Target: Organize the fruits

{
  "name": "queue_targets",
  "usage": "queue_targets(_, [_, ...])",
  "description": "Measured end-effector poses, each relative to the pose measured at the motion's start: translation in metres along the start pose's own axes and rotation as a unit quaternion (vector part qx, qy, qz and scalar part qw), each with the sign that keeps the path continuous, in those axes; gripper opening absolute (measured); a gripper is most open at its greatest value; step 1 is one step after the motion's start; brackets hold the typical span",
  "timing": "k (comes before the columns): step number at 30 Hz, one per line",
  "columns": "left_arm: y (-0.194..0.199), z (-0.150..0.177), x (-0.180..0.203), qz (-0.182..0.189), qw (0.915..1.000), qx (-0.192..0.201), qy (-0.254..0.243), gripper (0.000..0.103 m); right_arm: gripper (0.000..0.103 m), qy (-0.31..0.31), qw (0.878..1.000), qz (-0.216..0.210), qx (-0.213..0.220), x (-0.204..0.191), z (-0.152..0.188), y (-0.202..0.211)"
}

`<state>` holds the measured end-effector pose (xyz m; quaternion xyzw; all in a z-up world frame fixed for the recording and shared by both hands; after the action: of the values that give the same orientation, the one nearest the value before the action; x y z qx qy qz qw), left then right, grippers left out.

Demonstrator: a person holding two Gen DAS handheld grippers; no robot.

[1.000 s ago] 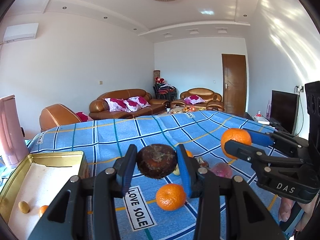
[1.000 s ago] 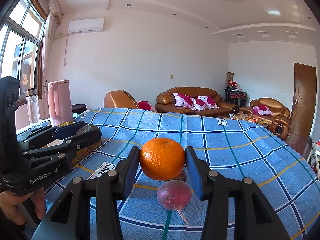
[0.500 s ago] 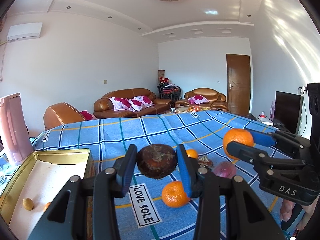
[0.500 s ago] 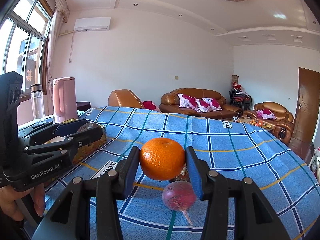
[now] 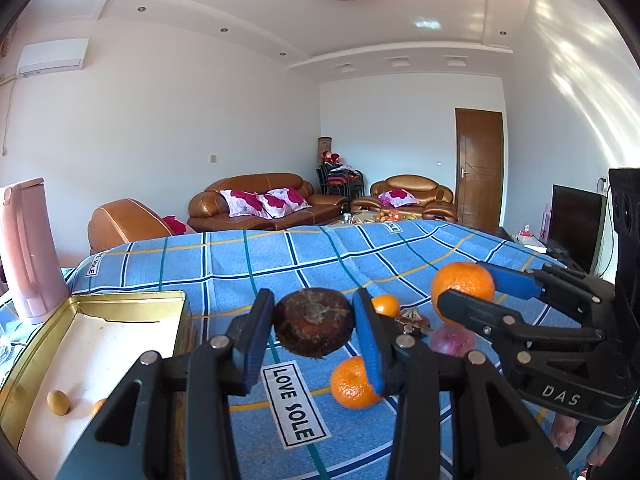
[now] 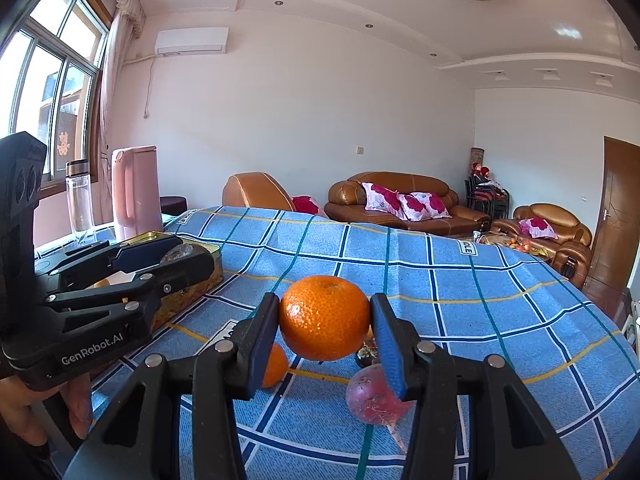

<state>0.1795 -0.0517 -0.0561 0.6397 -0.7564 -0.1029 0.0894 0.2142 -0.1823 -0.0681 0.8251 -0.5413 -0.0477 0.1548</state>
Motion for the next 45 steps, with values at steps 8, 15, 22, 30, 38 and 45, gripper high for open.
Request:
queue_targets(8, [0.006, 0.001, -0.008, -0.009, 1.0, 0.002, 0.0, 0.042, 0.049, 0.007, 1.0, -0.013, -0.004, -0.015, -0.002, -0.005])
queue_targets(15, [0.014, 0.002, -0.02, -0.022, 0.9997, 0.006, 0.0, 0.042, 0.049, 0.015, 1.0, -0.025, -0.006, -0.033, -0.003, -0.01])
queue_targets(22, [0.02, 0.005, -0.038, -0.036, 0.9993, 0.004, 0.011, 0.042, 0.049, 0.025, 0.999, -0.037, -0.009, -0.051, -0.005, -0.015])
queue_targets(30, [0.031, 0.008, -0.058, -0.055, 0.9984, 0.005, 0.016, 0.042, 0.049, 0.034, 0.998, -0.052, -0.012, -0.071, -0.008, -0.022])
queue_targets(38, [0.039, 0.012, -0.079, -0.066, 0.9974, 0.004, 0.028, 0.042, 0.049, 0.047, 0.996, -0.067, -0.015, -0.093, -0.009, -0.029])
queue_targets(45, [0.048, 0.013, -0.096, -0.081, 0.996, 0.003, 0.037, 0.042, 0.049, 0.057, 0.995, -0.081, -0.016, -0.111, -0.011, -0.034])
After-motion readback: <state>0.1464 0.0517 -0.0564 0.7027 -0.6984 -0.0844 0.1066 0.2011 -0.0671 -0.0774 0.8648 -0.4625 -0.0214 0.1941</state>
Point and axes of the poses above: each gripper's, at about its wrist camera, not at the fingertips, and y roughly against the way its jaws point, x to its right, z to its underside, the point moved 7 cm from there along -y, roughly the way its jaws point, and after that the axes turned 2 degrees about z, right-handed, at the moved point
